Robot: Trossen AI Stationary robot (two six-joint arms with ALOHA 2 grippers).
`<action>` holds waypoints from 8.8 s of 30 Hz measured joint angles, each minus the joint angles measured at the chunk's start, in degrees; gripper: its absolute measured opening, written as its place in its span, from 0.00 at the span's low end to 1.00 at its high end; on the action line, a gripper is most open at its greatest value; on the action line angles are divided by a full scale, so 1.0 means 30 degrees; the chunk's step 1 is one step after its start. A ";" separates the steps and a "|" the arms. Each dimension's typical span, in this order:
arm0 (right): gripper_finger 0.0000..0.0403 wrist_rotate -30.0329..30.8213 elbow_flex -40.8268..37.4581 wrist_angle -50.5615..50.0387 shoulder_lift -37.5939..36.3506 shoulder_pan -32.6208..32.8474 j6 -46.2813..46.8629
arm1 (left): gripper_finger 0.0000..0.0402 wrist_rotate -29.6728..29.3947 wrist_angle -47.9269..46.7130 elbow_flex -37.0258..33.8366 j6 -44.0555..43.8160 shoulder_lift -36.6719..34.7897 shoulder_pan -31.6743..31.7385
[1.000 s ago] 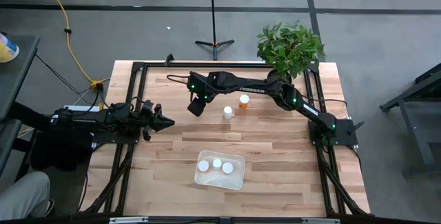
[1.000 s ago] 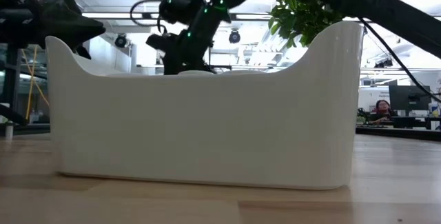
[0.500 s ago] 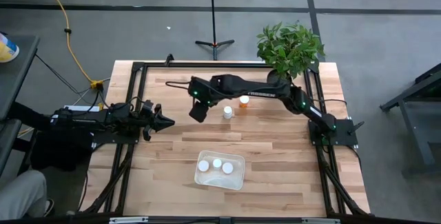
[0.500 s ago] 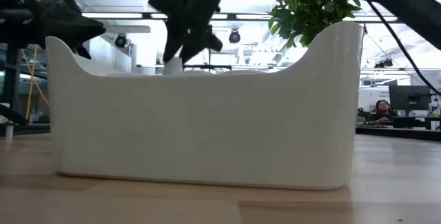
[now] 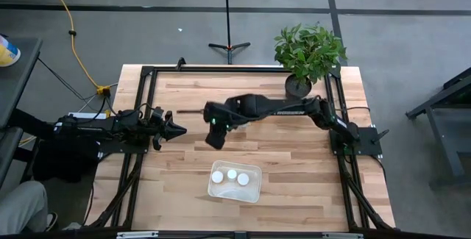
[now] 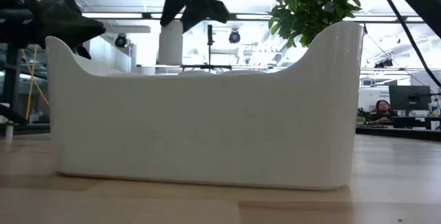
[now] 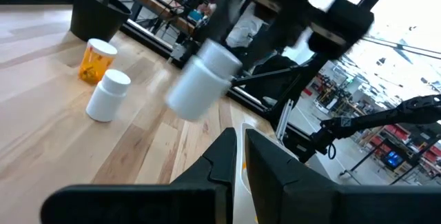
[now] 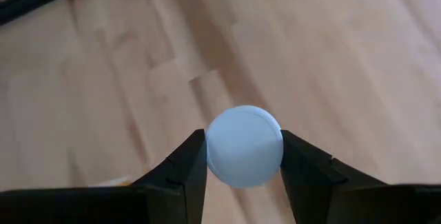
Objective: Pick and place pill bottles into a basket
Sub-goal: Put the left white medicine bottle into the container, then put the orange medicine bottle into the container
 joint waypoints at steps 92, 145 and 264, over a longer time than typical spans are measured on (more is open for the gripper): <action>0.41 -0.1992 -0.0292 0.2075 0.4073 0.4696 0.6755 | 0.17 -0.0160 -0.0007 0.0007 0.0663 0.0466 0.0006; 0.73 -0.5435 0.0006 0.2659 0.1974 -0.0366 -0.1365 | 0.17 0.0058 0.0000 0.0003 0.0388 0.0459 0.0003; 0.92 0.0393 -1.2628 -0.8044 -0.7526 -0.4524 0.0484 | 0.17 0.1989 -0.0146 0.0197 -0.1479 0.0462 -0.0001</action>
